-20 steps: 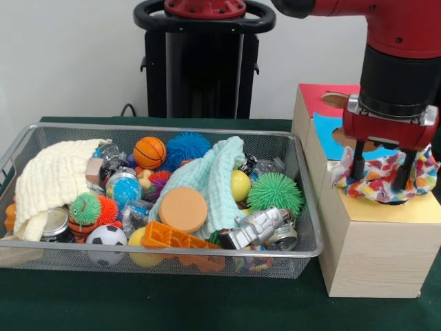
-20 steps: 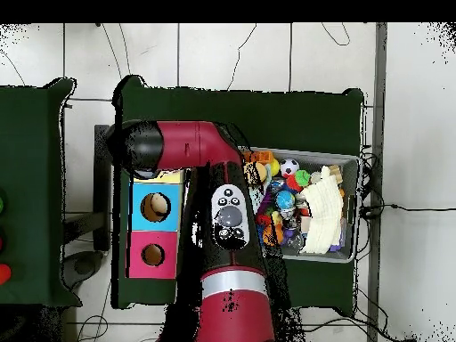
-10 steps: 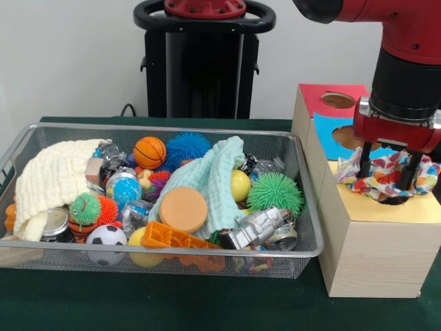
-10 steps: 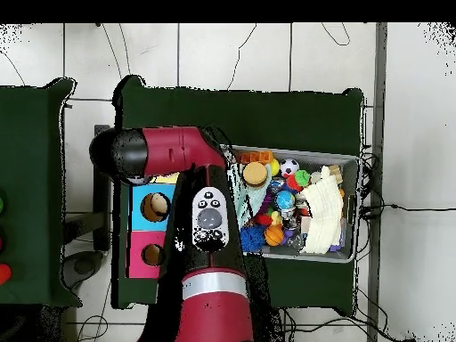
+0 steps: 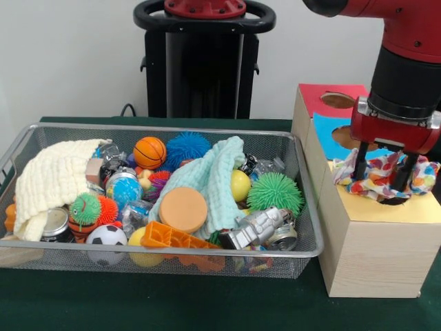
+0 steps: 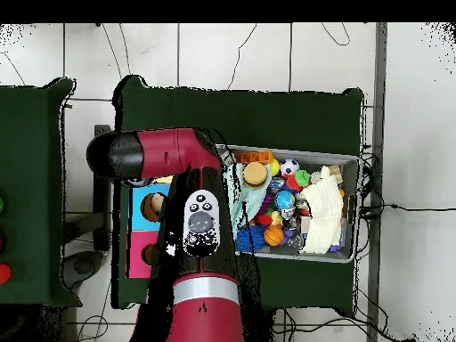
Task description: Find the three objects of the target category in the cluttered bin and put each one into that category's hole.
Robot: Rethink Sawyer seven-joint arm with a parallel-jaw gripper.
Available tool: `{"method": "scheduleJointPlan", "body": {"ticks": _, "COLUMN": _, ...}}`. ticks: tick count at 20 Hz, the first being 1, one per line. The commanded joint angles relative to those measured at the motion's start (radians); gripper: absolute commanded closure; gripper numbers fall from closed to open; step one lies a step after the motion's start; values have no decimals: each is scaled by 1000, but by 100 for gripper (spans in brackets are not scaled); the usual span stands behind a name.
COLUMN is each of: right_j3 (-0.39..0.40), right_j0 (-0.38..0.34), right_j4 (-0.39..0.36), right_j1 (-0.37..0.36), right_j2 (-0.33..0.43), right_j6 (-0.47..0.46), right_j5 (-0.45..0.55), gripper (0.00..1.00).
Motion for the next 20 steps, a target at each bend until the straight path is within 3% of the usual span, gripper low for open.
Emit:
{"method": "scheduleJointPlan", "body": {"ticks": 1, "right_j3": 7, "right_j0": -20, "right_j4": -72, "right_j1": 76, "right_j2": -28, "right_j6": 72, "right_j5": -53, "gripper": 0}}
{"method": "scheduleJointPlan", "body": {"ticks": 6, "right_j3": -15, "right_j0": -31, "right_j4": -73, "right_j1": 88, "right_j2": -28, "right_j6": 61, "right_j5": -51, "gripper": 0}}
{"method": "scheduleJointPlan", "body": {"ticks": 7, "right_j3": -16, "right_j0": -29, "right_j4": -77, "right_j1": 88, "right_j2": -33, "right_j6": 73, "right_j5": -64, "gripper": 100}}
{"method": "scheduleJointPlan", "body": {"ticks": 20, "right_j3": 5, "right_j0": -42, "right_j4": -54, "right_j1": 81, "right_j2": -4, "right_j6": 51, "right_j5": -37, "gripper": 100}}
